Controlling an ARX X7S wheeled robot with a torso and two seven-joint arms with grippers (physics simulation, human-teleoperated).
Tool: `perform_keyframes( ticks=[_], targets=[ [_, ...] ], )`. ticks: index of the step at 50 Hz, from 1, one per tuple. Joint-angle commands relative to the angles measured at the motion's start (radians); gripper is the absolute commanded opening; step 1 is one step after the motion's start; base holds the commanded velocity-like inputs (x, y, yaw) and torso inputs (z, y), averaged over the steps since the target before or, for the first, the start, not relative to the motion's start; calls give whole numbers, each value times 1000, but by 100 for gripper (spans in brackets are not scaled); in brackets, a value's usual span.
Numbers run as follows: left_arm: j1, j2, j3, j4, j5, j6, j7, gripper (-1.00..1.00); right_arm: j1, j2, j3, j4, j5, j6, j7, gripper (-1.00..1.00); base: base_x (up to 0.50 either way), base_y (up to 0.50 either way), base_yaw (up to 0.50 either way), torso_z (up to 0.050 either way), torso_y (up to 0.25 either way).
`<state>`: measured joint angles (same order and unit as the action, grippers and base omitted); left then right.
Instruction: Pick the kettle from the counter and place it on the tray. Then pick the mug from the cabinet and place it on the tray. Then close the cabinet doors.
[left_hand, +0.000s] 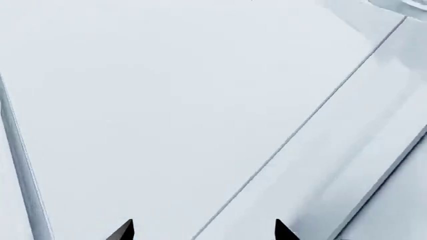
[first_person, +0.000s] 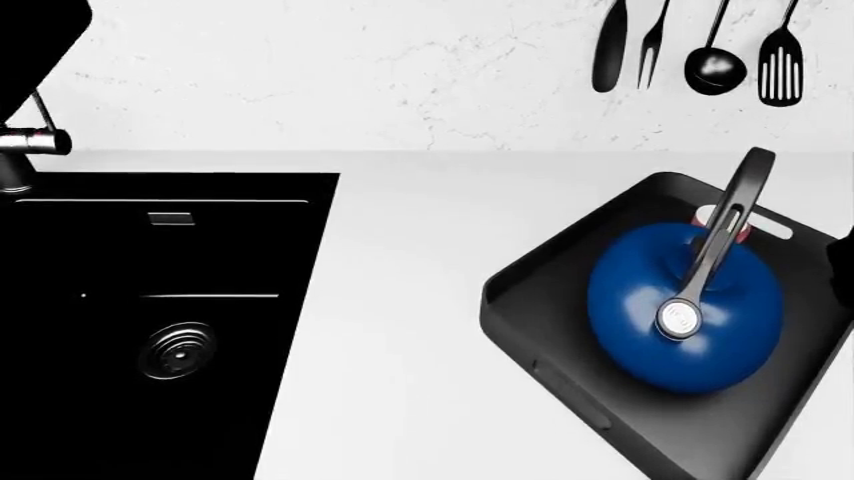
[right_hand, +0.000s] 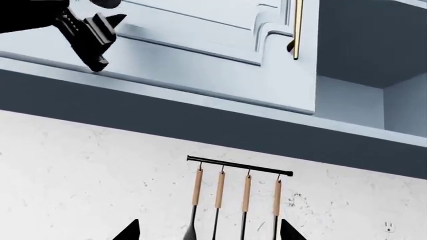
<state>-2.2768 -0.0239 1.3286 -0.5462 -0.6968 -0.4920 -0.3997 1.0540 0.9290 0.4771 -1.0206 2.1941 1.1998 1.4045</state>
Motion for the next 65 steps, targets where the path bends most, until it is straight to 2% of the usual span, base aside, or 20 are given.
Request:
perform_keyframes(
  ticks=[1,4,9,13,16,20,25,28,32,36,42,65],
  targets=[
    [-20,-100,-219,67,-481,111,3,100,-7,-19,27,-1,7,11,-2,100,0,0,0,0,0],
    [-31,-152,-314,133,-567,104,-61,100,-1,-20,15,-2,4,9,6,100,0,0,0,0,0],
    [3,-257,-386,285,-653,75,-151,100,31,-4,-29,-6,15,-16,31,100,0,0,0,0,0],
    [71,-377,-444,485,-734,64,-269,100,62,1,-74,-8,18,-32,51,100,0,0,0,0,0],
    [133,-489,-467,665,-770,50,-418,100,81,-4,-100,-5,13,-36,56,100,0,0,0,0,0],
    [234,-626,-494,891,-814,62,-528,100,103,-8,-131,-3,8,-44,66,100,0,0,0,0,0],
    [433,-813,-533,1184,-840,146,-601,100,152,14,-176,-6,29,-75,91,100,0,0,0,0,0],
    [617,-938,-563,1347,-802,263,-624,100,180,31,-195,-4,37,-90,102,100,0,0,0,0,0],
    [874,-1083,-587,1466,-695,448,-605,100,208,41,-220,0,41,-109,110,100,0,0,0,0,0],
    [1029,-1189,-598,1503,-623,584,-575,100,236,50,-239,5,49,-133,113,100,0,-17,0,0,0],
    [1111,-1258,-605,1514,-592,672,-557,100,263,46,-267,12,39,-149,106,100,2,-432,0,0,0],
    [1184,-1284,-599,1501,-543,731,-550,100,287,43,-311,23,-7,-154,85,100,3,-500,0,0,0]
  ],
)
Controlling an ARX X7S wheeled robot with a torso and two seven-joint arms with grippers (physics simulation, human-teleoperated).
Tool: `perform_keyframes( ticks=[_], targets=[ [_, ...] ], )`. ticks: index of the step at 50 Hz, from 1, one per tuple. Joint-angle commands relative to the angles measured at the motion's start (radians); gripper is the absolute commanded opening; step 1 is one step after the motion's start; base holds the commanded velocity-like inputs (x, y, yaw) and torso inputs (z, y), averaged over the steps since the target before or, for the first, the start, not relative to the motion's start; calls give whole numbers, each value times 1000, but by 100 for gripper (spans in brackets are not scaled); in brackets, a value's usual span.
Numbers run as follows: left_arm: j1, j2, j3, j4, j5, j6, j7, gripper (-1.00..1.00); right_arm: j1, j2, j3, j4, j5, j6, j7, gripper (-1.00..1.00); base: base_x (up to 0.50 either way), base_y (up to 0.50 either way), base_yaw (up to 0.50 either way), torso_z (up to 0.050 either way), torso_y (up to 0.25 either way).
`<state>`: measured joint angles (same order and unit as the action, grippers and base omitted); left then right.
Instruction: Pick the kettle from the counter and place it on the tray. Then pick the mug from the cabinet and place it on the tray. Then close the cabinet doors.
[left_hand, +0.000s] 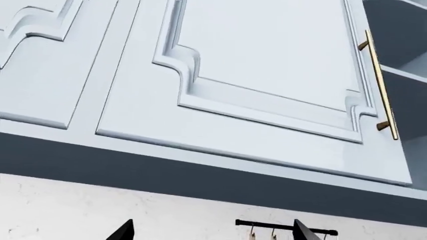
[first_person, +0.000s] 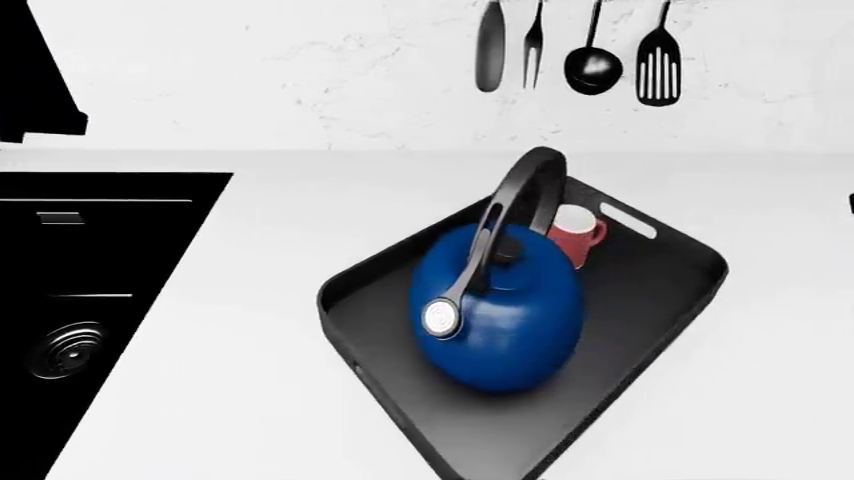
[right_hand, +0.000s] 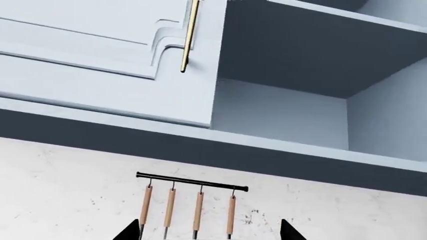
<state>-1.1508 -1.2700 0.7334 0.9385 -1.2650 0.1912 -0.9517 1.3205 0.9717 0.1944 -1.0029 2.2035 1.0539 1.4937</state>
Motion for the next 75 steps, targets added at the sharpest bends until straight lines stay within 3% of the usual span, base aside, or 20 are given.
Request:
perform_keyframes(
  ticks=[1,47,65,75],
  targets=[
    [60,-39,-4,15,26,50,2,100,20,0,-30,6,-20,-7,-5,100,3,-500,0,0,0],
    [59,-24,-13,11,12,40,2,100,98,36,-108,16,-34,-53,-14,100,3,-500,0,0,0],
    [65,-28,-18,2,10,42,8,100,348,38,-266,173,-87,23,-63,100,2,-500,0,0,0],
    [93,-38,-15,-1,27,64,12,100,369,38,-284,191,-107,33,-76,100,0,-500,0,0,0]
  ],
)
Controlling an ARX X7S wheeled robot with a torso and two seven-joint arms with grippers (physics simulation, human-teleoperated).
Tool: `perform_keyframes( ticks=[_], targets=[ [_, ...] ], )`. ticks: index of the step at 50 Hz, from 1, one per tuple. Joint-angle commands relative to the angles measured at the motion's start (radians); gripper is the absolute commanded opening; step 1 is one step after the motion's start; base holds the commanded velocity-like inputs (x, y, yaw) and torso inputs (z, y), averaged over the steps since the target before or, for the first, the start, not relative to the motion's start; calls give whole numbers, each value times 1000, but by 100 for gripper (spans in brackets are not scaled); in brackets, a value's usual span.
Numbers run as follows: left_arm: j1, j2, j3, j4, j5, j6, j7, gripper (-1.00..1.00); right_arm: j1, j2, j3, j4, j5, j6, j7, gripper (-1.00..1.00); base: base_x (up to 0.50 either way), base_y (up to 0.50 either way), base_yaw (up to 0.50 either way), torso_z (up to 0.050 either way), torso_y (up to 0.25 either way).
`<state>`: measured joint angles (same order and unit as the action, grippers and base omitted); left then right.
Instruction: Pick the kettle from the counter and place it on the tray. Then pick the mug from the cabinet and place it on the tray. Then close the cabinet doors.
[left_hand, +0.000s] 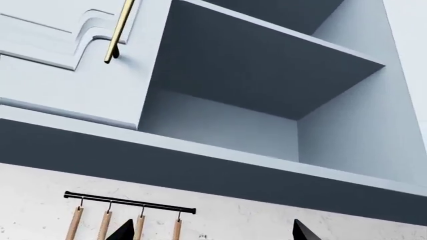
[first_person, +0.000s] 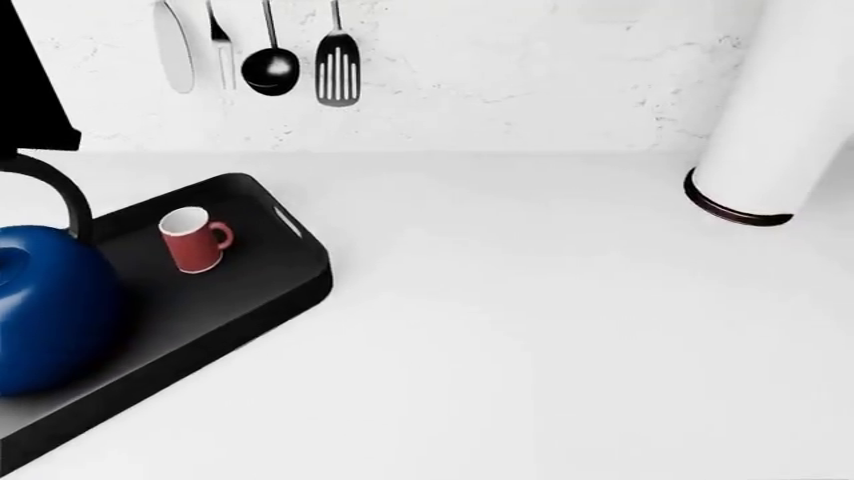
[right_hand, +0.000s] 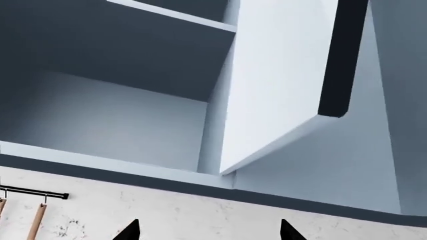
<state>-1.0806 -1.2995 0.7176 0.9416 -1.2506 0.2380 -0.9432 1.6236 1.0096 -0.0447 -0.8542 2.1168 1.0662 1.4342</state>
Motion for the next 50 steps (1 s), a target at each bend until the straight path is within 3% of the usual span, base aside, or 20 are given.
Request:
perform_keyframes(
  ticks=[1,10,23,32,41,50],
  targets=[
    [25,-7,1,-7,13,19,4,100,62,1,-43,44,-24,20,-18,100,-3,-500,0,0,0],
    [41,-7,5,-11,24,28,6,100,35,20,-25,37,-38,19,-29,100,-6,-500,0,0,0],
    [51,-2,6,-17,29,28,8,100,-8,144,-6,123,-51,63,-44,100,0,0,0,0,0],
    [49,4,6,-12,27,19,7,100,-6,269,-38,194,-30,65,48,100,0,0,0,0,0],
    [60,2,7,-13,30,27,14,100,211,283,-99,296,-102,187,4,100,0,0,0,0,0],
    [80,-5,7,-20,35,47,21,100,522,135,-209,429,-266,394,-138,100,0,0,0,0,0]
  ],
)
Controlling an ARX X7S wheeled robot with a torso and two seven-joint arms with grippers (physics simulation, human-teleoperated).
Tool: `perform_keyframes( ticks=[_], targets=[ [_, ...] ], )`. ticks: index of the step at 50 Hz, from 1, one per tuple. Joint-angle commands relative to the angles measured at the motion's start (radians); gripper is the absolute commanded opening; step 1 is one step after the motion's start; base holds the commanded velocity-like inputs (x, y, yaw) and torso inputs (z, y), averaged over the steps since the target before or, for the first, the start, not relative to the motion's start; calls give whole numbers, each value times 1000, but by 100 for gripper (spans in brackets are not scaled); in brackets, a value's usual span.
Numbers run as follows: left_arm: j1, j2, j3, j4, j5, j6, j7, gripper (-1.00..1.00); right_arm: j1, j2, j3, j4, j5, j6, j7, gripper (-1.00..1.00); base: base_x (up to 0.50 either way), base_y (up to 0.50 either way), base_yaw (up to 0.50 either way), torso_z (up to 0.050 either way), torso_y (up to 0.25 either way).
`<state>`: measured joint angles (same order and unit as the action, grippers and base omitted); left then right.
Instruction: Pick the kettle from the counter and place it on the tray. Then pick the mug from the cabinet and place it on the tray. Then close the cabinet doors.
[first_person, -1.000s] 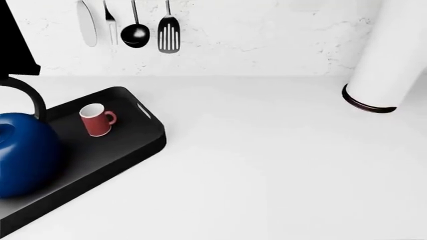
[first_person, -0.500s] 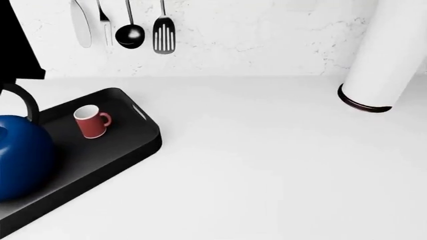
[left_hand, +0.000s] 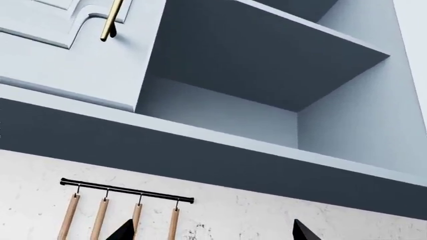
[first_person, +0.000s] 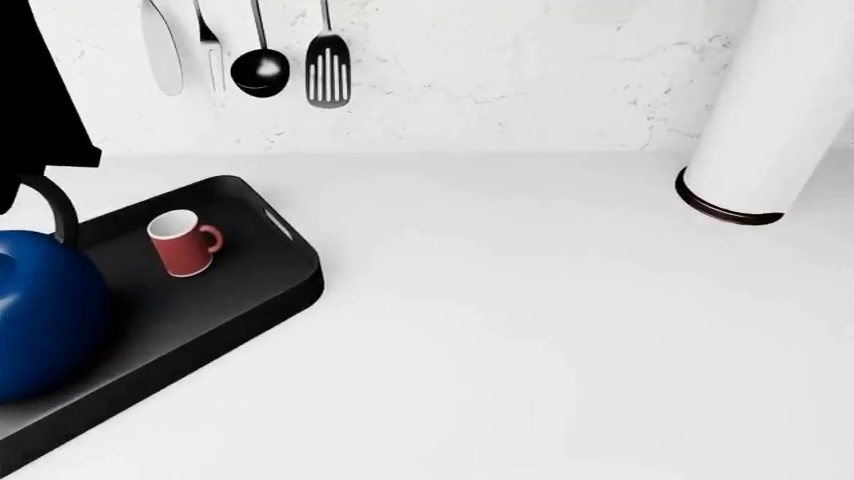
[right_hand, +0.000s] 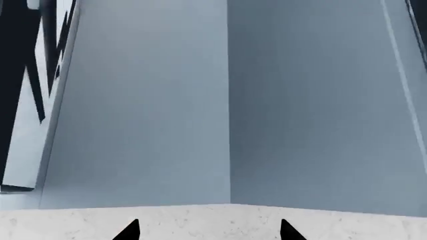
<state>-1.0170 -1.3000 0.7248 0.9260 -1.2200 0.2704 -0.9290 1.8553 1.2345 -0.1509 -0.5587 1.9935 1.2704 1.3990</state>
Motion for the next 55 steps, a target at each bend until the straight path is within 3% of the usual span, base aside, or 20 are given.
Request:
perform_keyframes(
  ticks=[1,7,20,23,25,28,31,34,43,50,55],
  targets=[
    [19,-5,0,-6,5,19,8,100,327,-108,-121,150,-158,211,-111,100,0,0,0,0,0],
    [39,-16,-1,-10,9,44,10,100,498,-233,-205,242,-317,293,-225,100,0,0,0,2,0],
    [88,-54,-4,-17,20,114,23,100,501,-540,-226,275,-1197,300,-937,100,0,0,0,6,4],
    [105,-68,-5,-23,22,142,27,100,501,-667,-253,307,-1587,300,-1277,100,0,0,6,7,0],
    [114,-73,-3,-25,29,150,29,100,501,-909,-295,400,-1887,297,-1577,100,0,0,3,5,0],
    [132,-81,0,-31,38,173,32,100,501,-1094,-156,534,-2337,127,-2027,100,0,0,0,0,0],
    [146,-88,2,-36,44,192,34,100,500,-1170,-63,585,-2787,39,-2477,100,0,0,0,0,0],
    [159,-99,3,-35,51,209,34,100,500,-1222,0,618,-3237,-14,-2475,100,0,0,0,0,0],
    [190,-121,9,-40,68,250,34,100,501,-1234,-5,636,-3013,67,-2296,100,0,0,0,0,0],
    [207,-130,12,-39,79,268,33,100,501,-1234,21,628,-2646,216,-2051,100,0,0,0,0,0],
    [219,-136,14,-45,82,283,34,100,501,-1233,81,648,-2394,234,-1848,100,0,0,0,0,0]
  ],
)
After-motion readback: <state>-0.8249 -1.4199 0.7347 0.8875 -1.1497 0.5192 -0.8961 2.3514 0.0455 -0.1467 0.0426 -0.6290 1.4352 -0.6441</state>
